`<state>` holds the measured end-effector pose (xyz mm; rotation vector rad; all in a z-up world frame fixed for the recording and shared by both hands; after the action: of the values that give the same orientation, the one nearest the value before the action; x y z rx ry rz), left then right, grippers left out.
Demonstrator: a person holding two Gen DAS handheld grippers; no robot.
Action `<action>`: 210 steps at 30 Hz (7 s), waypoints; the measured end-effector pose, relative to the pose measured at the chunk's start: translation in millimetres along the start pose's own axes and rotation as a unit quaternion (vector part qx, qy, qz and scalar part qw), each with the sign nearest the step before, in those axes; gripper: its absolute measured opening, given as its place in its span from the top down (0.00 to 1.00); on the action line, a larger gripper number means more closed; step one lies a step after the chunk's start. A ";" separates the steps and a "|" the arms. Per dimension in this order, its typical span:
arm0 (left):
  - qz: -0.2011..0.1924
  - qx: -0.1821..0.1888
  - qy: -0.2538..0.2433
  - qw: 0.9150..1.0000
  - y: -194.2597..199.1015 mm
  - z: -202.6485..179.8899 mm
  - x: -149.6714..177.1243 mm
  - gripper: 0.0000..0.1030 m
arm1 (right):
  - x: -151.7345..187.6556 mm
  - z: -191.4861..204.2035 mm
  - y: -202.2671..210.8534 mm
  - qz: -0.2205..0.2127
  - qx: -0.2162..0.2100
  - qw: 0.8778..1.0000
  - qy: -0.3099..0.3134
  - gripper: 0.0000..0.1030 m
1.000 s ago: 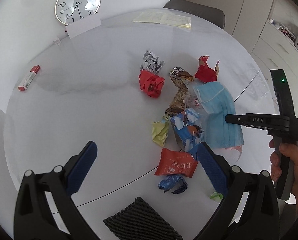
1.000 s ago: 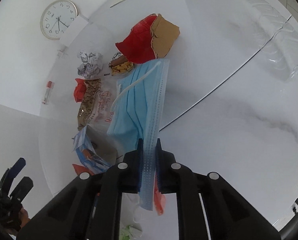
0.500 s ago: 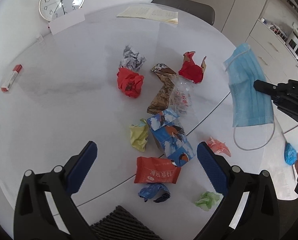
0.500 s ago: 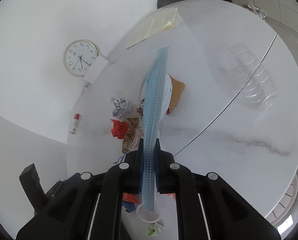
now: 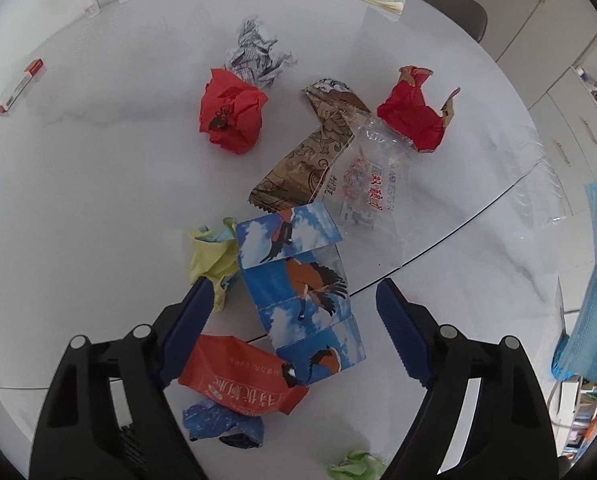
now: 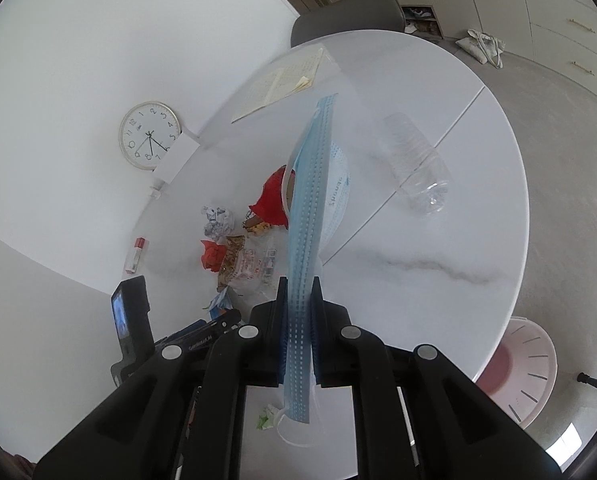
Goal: Collect trash
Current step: 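Grasp the blue bird-print box with the left tool while the right tool holds the mask, then carry mask and box over the pink bin and open both tools to drop them, then move the left tool to the black mesh sleeve and grasp it, then grasp the crumpled green paper with the right tool while the left tool holds the mesh, then carry the green paper over the bin and open the right tool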
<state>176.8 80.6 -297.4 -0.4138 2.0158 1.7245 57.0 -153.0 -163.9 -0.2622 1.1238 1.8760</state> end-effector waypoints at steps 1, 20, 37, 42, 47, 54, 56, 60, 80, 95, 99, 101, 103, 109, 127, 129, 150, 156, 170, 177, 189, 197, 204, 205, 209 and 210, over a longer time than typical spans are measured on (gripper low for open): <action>0.003 -0.002 0.007 1.000 -3.3 -0.9 0.6 0.30 | 2.2 -3.8 2.3 0.001 0.001 1.000 -0.003 0.90; -0.044 0.039 -0.004 0.998 45.7 -26.7 -1.0 0.54 | 12.7 -63.5 79.0 -0.011 0.028 1.000 0.000 0.90; -0.112 0.092 -0.063 0.987 146.0 -85.8 -3.4 0.54 | 183.2 -252.4 -5.4 0.165 0.132 0.975 -0.065 0.89; -0.113 0.084 -0.079 0.987 160.4 -99.1 3.3 0.54 | 220.0 -274.1 -47.2 0.202 0.130 0.969 -0.057 0.85; -0.102 0.092 -0.111 0.984 165.5 -127.3 24.3 0.54 | 231.7 -308.8 -54.4 0.225 0.211 0.951 -0.010 0.38; -0.086 0.137 -0.167 0.973 166.6 -186.1 54.5 0.54 | 201.8 -316.9 -10.0 0.192 0.262 0.945 0.034 0.27; -0.078 0.155 -0.185 0.967 163.8 -206.5 66.1 0.54 | 188.9 -315.4 9.9 0.170 0.266 0.948 0.036 0.23; -0.050 0.184 -0.216 0.958 151.8 -243.7 97.1 0.54 | 152.4 -306.8 56.3 0.111 0.273 0.955 0.042 0.13; -0.001 0.182 -0.231 0.956 85.5 -308.5 177.0 0.20 | 32.7 -257.7 149.0 0.010 0.238 0.966 0.103 0.07; -0.130 0.043 -0.078 0.988 182.4 -155.7 72.3 0.07 | -10.2 -136.0 142.8 -0.051 0.118 0.976 0.178 0.02; -0.135 -0.016 -0.040 0.990 192.8 -90.2 73.2 0.07 | -6.9 -84.7 122.3 -0.046 0.068 0.973 0.214 0.02; -0.130 -0.038 -0.010 0.991 193.2 -54.7 78.7 0.07 | -0.7 -61.7 111.0 -0.040 0.051 0.971 0.231 0.02; -0.124 -0.063 0.019 0.990 193.9 -20.3 86.9 0.08 | 7.7 -37.5 96.8 -0.031 0.032 0.968 0.248 0.02; -0.093 -0.127 0.079 0.984 177.4 67.4 116.2 0.08 | 38.2 20.9 59.3 0.000 -0.010 0.960 0.280 0.02; -0.014 -0.104 0.214 0.971 100.7 185.3 181.4 0.43 | 92.6 95.9 -6.4 0.075 -0.024 0.938 0.337 0.02; -0.019 -0.090 0.218 0.971 98.6 181.3 178.7 0.47 | 92.9 98.8 -8.4 0.076 -0.023 0.937 0.341 0.02; -0.078 -0.096 0.195 0.973 142.2 149.8 125.0 0.88 | 186.5 90.8 -63.2 0.170 -0.082 0.893 0.408 0.19; -0.102 -0.090 0.179 0.974 167.8 142.9 105.2 0.89 | 223.0 85.4 -87.6 0.201 -0.077 0.876 0.431 0.34; -0.115 -0.045 0.087 0.989 188.3 96.5 82.8 0.89 | 182.8 57.0 -57.3 0.175 -0.062 0.918 0.350 0.70; -0.133 0.032 0.007 0.991 201.5 7.5 55.6 0.88 | 109.1 -16.1 28.2 0.094 0.010 0.955 0.281 0.69; -0.105 0.134 -0.106 0.980 179.4 -162.6 65.1 0.88 | 141.3 -184.4 16.2 0.128 0.120 0.973 0.152 0.63; -0.083 0.151 -0.162 0.972 172.5 -227.3 94.9 0.88 | 136.4 -223.8 44.9 0.104 0.153 0.979 0.089 0.17; -0.048 0.184 -0.198 0.962 159.6 -274.9 127.0 0.88 | 91.2 -247.5 102.8 0.041 0.185 0.979 0.079 0.11; -0.039 0.189 -0.205 0.959 155.6 -284.0 133.5 0.88 | 85.8 -249.2 108.9 0.035 0.188 0.979 0.077 0.10; -0.009 0.189 -0.247 0.950 126.6 -313.3 163.6 0.88 | 65.4 -255.2 137.7 0.002 0.193 0.979 0.059 0.08; 0.001 0.179 -0.260 0.949 114.4 -318.2 172.6 0.88 | 61.8 -257.7 141.8 -0.003 0.191 0.980 0.055 0.08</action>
<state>-73.4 -201.6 -253.6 0.1526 1.8631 1.2517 -153.8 -344.4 -260.1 -0.1512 1.5290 1.6131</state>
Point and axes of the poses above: each gripper's, at about its wrist camera, not at the fingertips, and y roughly against the way its jaws point, z to its left, x to its underside, the point moved 8 cm from there along -y, roughly the way its jaws point, and after that the axes turned 14 degrees about -z, right-handed, at the moved point
